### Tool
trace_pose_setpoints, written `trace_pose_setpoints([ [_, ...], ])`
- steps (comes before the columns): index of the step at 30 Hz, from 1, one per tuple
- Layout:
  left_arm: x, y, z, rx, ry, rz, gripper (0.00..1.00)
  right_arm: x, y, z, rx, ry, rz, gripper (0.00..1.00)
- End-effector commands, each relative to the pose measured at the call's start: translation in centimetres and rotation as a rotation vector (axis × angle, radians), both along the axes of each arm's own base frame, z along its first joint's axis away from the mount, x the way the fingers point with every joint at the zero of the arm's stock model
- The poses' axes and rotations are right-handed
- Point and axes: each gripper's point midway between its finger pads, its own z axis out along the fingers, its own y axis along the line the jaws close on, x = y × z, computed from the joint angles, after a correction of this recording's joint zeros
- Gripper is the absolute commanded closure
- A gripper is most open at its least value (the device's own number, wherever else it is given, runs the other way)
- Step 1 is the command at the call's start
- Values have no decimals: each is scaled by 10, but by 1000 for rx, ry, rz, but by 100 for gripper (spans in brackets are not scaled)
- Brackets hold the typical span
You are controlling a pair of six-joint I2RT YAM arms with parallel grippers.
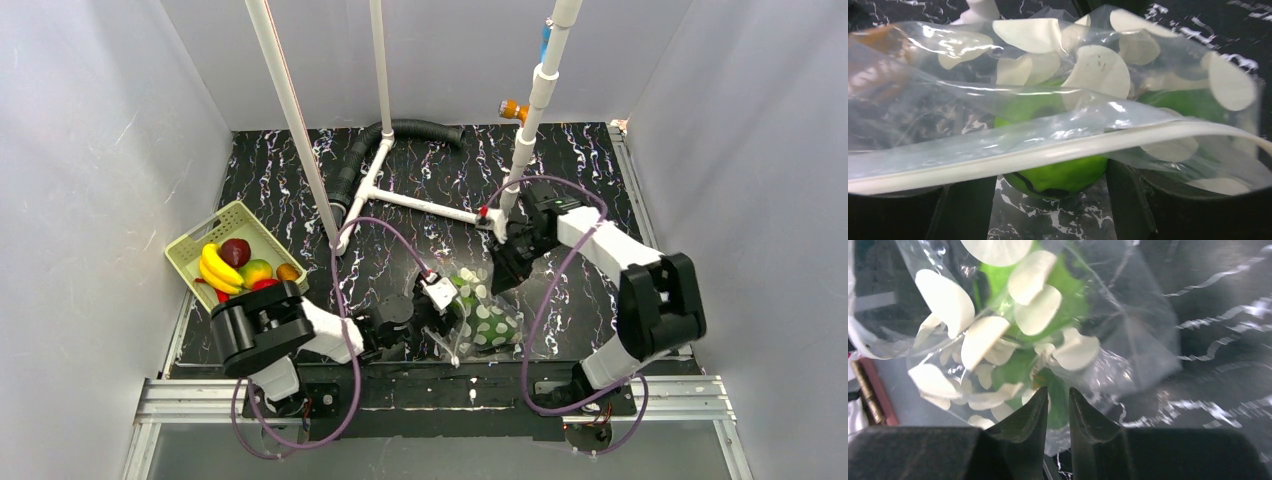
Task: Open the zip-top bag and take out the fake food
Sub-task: Pick up the fake fruit from the zipper food storage bag.
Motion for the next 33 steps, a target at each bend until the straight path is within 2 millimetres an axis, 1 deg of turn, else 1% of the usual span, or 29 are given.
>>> trace_pose_setpoints([
  [1, -15, 3, 17, -25, 65, -45, 94, 21, -20, 37, 67, -151, -115, 67],
  [3, -20, 8, 17, -30, 91, -42, 95, 22, -27, 48, 100, -190, -148, 59],
  [4, -21, 10, 19, -37, 96, -39, 95, 19, -27, 54, 130, -201, -147, 56],
  [5, -23, 12, 19, -52, 117, -32, 96, 11, -24, 63, 186, -207, -117, 52],
  [7, -26, 15, 18, -55, 156, -24, 97, -9, -14, 79, 301, -180, -63, 35],
  [9, -29, 15, 19, -50, 180, -26, 97, -28, -5, 90, 390, -161, 2, 22],
  [10, -30, 15, 19, -48, 188, -27, 97, -35, -2, 90, 399, -154, 28, 17],
  [11, -31, 15, 19, -49, 194, -28, 97, -37, 0, 86, 390, -148, 40, 9],
  [12, -31, 14, 19, -53, 198, -27, 98, -37, 2, 81, 373, -141, 45, 2],
  [16, -31, 11, 24, -74, 207, -30, 98, -30, 8, 55, 253, -123, 42, 2],
  [19, -33, 8, 27, -78, 217, -40, 98, -28, 15, 49, 228, -123, 41, 2],
  [20, -33, 7, 28, -79, 220, -43, 98, -30, 18, 49, 229, -120, 52, 4],
  [23, -34, 4, 29, -82, 232, -53, 99, -33, 25, 45, 214, -99, 67, 16],
  [24, -35, 4, 29, -85, 238, -54, 99, -32, 27, 43, 206, -94, 68, 22],
  [25, -35, 3, 30, -88, 241, -56, 99, -32, 28, 42, 199, -84, 69, 26],
  [26, -36, 3, 30, -91, 243, -55, 99, -33, 30, 42, 195, -72, 71, 36],
  [28, -37, 4, 31, -89, 248, -58, 99, -30, 32, 44, 192, -60, 68, 67],
  [29, -38, 5, 31, -89, 249, -60, 99, -28, 32, 44, 185, -61, 65, 85],
  [30, -40, 6, 30, -83, 254, -64, 99, -24, 31, 45, 176, -73, 59, 96],
  [31, -42, 8, 29, -78, 258, -70, 99, -22, 29, 45, 168, -88, 50, 99],
  [33, -47, 15, 26, -58, 269, -80, 99, -14, 21, 48, 159, -126, 20, 99],
])
